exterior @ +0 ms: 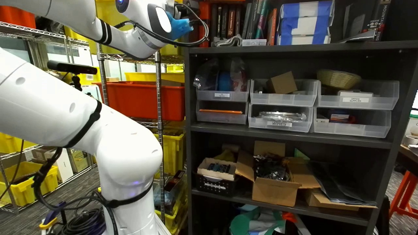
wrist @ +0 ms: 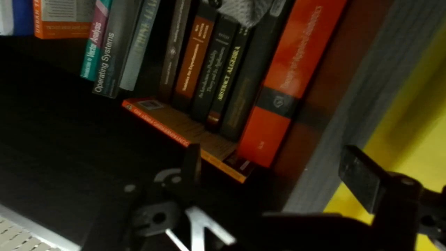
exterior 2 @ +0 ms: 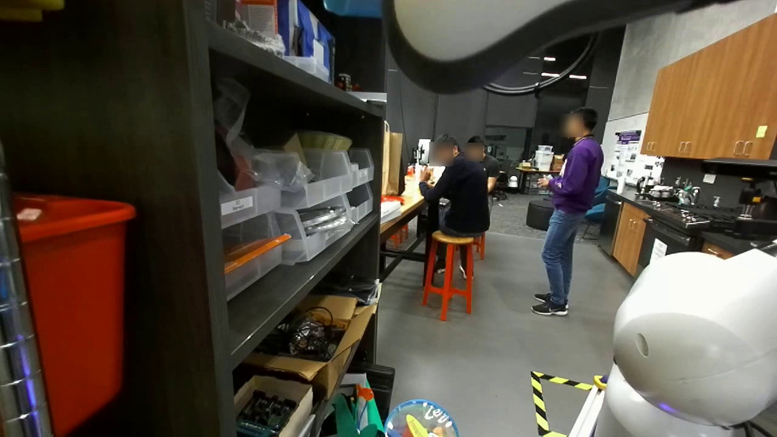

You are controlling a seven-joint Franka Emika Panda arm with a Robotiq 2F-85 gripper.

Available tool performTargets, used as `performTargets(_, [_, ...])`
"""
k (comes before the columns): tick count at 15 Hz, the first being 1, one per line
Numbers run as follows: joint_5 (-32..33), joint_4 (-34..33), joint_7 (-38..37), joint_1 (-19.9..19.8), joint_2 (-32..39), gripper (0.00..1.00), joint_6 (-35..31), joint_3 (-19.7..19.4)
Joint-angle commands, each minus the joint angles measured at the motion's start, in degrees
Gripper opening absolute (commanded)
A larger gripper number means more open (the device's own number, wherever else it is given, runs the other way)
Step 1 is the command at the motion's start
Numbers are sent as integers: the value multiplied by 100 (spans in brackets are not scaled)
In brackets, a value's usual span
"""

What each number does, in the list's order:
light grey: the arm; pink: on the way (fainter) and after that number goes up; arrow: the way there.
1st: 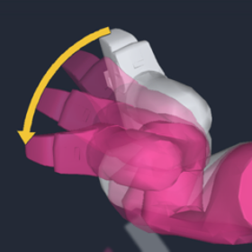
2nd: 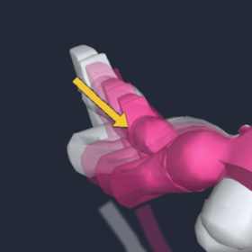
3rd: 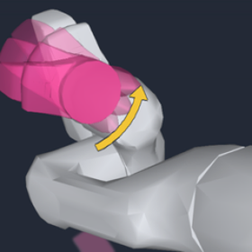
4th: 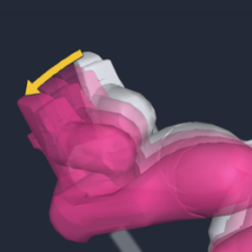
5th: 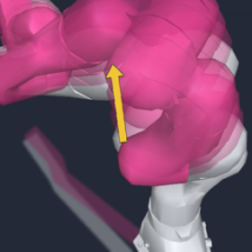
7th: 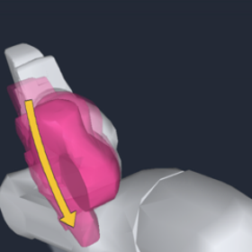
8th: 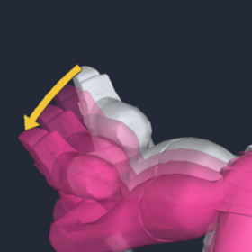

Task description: Put the grey towel in the middle top transparent tray

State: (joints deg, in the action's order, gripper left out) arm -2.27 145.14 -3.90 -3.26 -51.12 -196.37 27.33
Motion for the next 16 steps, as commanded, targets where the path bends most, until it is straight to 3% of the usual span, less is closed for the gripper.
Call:
performTargets(1, [-588, -247, -457, -546, 30, 100, -94, -3])
performTargets(6, [-1380, -226, -954, -918, 52, 100, 55, 48])
performTargets(8, [-1434, -473, -978, -1626, 1, 100, 397, 421])
performTargets(11, [-1182, -902, -1060, -1933, 58, 100, 1339, 453])
performTargets(13, [-1008, -1133, -1170, -1895, 140, 100, 1827, 378])
performTargets(14, [-954, -829, -1214, -1821, 62, 100, 1440, 382])
performTargets(16, [-880, -877, -1255, -1821, 68, 100, 1508, 376])
